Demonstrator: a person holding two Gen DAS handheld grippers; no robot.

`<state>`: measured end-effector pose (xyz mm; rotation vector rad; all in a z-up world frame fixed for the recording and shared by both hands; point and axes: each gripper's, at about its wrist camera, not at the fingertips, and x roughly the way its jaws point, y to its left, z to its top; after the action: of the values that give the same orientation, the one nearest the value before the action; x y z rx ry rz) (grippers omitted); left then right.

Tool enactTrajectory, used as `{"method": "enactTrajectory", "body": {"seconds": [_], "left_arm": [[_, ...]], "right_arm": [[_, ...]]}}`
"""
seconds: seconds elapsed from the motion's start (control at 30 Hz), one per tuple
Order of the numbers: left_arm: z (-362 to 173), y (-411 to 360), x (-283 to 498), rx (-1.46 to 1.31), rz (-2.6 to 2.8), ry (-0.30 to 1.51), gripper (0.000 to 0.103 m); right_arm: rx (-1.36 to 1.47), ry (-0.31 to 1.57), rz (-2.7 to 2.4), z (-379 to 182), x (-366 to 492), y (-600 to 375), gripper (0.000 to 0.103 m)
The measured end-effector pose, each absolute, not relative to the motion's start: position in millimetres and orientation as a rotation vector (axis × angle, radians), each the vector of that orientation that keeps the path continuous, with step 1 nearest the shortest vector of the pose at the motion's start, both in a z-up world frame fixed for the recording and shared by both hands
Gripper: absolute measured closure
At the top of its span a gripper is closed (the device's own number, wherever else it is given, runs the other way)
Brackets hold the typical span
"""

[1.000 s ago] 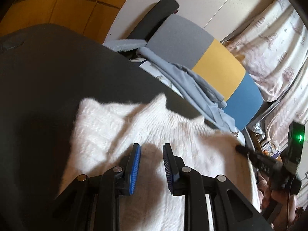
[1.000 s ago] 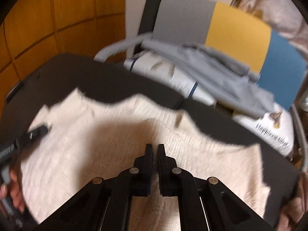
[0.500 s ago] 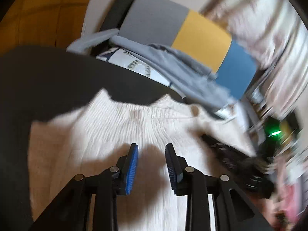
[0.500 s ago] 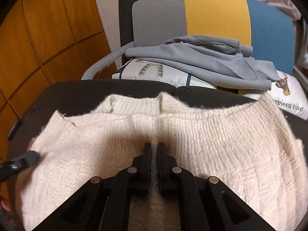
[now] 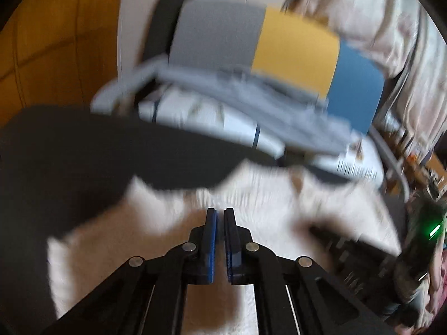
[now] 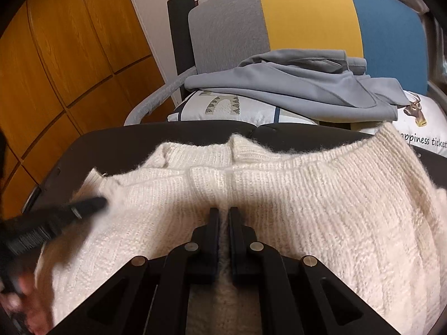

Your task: Fold clothes

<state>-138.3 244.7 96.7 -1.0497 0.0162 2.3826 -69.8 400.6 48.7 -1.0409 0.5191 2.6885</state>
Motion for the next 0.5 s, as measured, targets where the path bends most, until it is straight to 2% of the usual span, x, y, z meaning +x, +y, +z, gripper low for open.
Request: {"method": "enactTrajectory", "body": {"seconds": [0.1, 0.23, 0.3, 0.33, 0.37, 0.43, 0.5], "left_arm": [[91, 253, -148, -1.051, 2.384, 0.082, 0.103], [64, 237, -164, -1.186, 2.330, -0.005, 0.102], [52, 228, -169, -1.282, 2.269, -0.075, 0.098], [51, 219, -166, -1.297, 2.228, -0.170, 0.095], [52, 215, -161, -1.306, 2.212, -0.217, 0.083], [56, 207, -149, -1.336, 2.171, -0.303, 0.080], [63, 214, -135, -1.313, 2.165, -0.282, 0.068]], "right_arm": [[-1.037, 0.513, 2.688, 49, -69, 400, 0.098], [-1.037, 0.509, 2.688, 48, -70, 399, 0.098], [-1.037, 0.509, 2.688, 48, -69, 400, 0.098], [-1.037, 0.510, 2.688, 48, -69, 400, 0.098], [-1.037, 0.511, 2.688, 49, -68, 400, 0.098], [-1.036, 0.517, 2.689, 49, -68, 401, 0.098], [-1.036, 0.519, 2.690, 49, -68, 401, 0.098]]}}
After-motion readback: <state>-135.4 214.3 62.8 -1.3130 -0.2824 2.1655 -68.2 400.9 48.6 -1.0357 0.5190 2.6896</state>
